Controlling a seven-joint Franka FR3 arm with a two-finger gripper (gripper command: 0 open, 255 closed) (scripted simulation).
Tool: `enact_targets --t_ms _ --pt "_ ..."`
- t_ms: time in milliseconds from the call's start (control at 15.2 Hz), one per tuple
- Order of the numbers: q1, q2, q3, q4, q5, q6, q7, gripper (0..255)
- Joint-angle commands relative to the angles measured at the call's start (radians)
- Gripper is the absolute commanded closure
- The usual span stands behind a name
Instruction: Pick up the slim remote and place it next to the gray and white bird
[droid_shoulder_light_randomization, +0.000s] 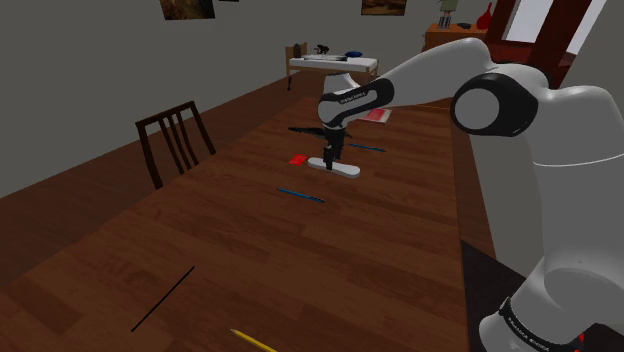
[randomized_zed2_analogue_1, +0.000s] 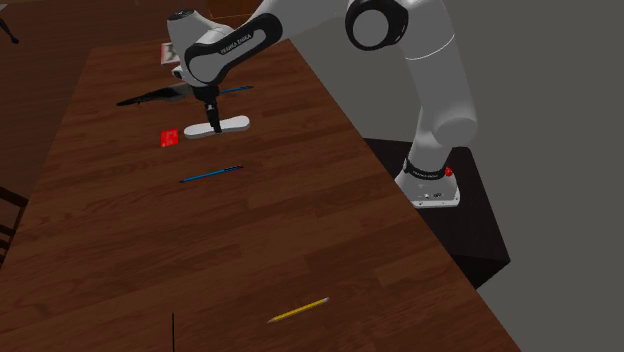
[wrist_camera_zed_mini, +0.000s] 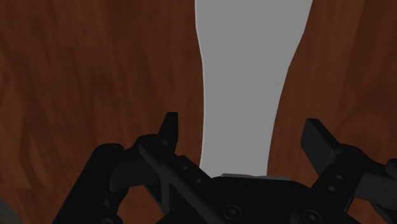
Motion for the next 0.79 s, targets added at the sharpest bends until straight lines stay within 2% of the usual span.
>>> enact_targets --t_ms 0,198,726 --pt "0.000 -0.012 0.000 0.015 0.000 -0.027 0.000 0" --pt "0.001 -0.040 0.000 0.066 -0.001 -0.106 0.001 0" --pt "0.001 -0.040 0.000 0.066 -0.001 -0.106 0.001 0"
